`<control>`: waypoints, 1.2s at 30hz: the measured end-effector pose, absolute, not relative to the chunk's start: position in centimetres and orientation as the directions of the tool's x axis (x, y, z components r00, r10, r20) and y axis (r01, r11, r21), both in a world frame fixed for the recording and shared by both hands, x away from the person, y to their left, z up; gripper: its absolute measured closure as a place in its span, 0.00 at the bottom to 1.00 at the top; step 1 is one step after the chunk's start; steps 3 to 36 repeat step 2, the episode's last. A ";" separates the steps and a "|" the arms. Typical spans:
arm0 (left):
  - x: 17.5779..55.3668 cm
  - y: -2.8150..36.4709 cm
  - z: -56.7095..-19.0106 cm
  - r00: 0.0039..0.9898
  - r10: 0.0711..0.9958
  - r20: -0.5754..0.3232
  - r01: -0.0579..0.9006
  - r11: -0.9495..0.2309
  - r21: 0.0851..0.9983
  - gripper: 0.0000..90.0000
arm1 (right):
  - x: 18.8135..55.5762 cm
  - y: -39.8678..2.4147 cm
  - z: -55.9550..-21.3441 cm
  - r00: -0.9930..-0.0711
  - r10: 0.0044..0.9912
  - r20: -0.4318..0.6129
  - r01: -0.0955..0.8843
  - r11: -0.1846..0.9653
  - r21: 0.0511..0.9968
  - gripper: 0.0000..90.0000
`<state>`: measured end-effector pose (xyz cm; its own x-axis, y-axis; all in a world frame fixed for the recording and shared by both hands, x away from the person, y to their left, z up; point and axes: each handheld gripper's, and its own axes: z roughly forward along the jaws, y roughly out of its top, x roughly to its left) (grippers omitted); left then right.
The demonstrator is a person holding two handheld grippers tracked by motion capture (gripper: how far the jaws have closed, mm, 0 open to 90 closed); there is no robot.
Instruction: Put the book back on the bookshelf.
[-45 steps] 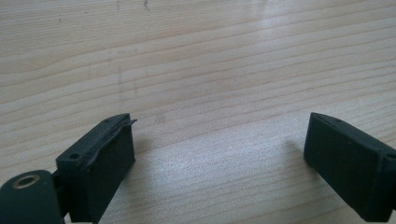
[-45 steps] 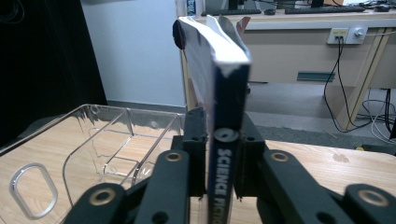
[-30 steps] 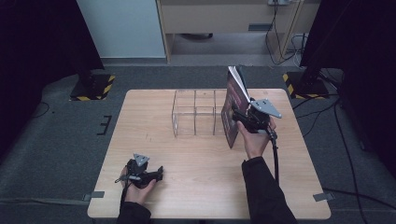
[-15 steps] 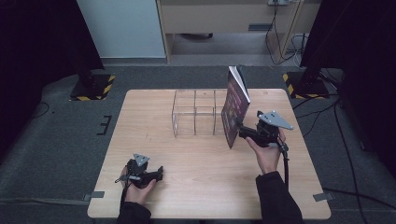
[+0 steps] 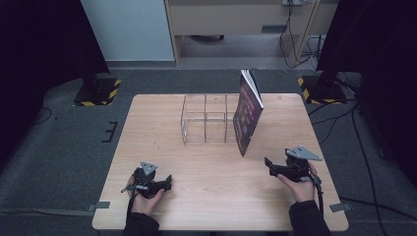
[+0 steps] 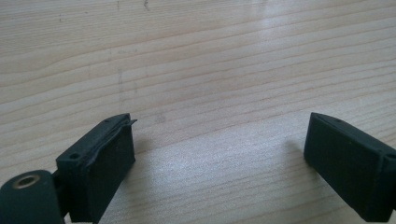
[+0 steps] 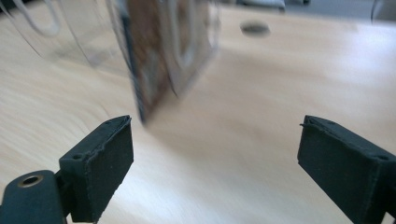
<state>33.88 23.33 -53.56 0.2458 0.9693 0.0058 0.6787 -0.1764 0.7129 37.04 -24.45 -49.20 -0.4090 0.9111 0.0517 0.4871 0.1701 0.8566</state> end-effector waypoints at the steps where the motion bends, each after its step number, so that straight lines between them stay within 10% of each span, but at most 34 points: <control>1: 33.9 23.3 -53.6 0.246 0.969 0.006 0.679 -0.177 0.713 0.09 | 36.9 -24.9 -49.6 -0.400 0.915 0.045 0.501 0.177 0.847 0.10; 36: 33.9 23.3 -53.6 0.246 0.969 0.006 0.679 -0.176 0.713 0.09 | 36.7 -25.4 -49.9 -0.391 0.919 0.038 0.511 0.183 0.840 0.11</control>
